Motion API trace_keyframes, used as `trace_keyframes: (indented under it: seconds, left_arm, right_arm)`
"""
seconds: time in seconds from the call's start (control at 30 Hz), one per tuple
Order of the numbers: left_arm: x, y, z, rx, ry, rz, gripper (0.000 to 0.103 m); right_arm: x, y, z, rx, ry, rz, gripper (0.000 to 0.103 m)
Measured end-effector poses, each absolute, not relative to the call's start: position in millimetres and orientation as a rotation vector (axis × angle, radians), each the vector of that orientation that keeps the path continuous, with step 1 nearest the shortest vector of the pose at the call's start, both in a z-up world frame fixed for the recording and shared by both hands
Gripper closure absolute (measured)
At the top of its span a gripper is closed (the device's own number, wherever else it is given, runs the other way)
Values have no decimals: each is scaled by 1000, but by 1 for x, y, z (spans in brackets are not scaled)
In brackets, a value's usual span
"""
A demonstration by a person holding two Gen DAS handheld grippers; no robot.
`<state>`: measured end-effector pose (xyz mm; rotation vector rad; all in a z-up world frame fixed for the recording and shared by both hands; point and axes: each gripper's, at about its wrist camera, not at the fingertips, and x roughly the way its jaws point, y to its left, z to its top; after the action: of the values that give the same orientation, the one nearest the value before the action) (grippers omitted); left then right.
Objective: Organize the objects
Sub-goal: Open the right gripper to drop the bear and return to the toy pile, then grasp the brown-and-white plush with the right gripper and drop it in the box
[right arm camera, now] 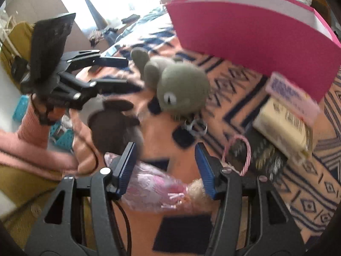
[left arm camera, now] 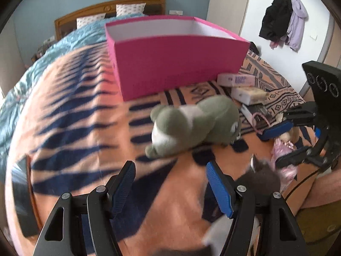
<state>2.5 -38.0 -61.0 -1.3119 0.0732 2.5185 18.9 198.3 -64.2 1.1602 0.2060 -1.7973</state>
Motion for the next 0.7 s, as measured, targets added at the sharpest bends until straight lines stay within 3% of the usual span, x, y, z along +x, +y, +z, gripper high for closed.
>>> trace_keyframes:
  seconds: [0.17,0.3,0.37,0.5,0.7]
  left_arm:
    - [10,-46,-62,-1312,3,2538,33]
    - [17,-46,-55,-1264,-31,2551,33]
    - [18,-46,-53,-1258,-41,2550,33]
    - [20,-47,-52,-1251,-56,2547,33]
    - [29,-59,-44,-1216,-103,2564,33]
  right_arm:
    - [31,194,-50,1084,158,-1779,44]
    - [45,169,-59,1066,223,-1710,44]
    - [40,153,-67,1065,230,-1694,37]
    - [30,143,-75,1077,187,-1653,36]
    - [19,131,-74,1064,106,-1650,51]
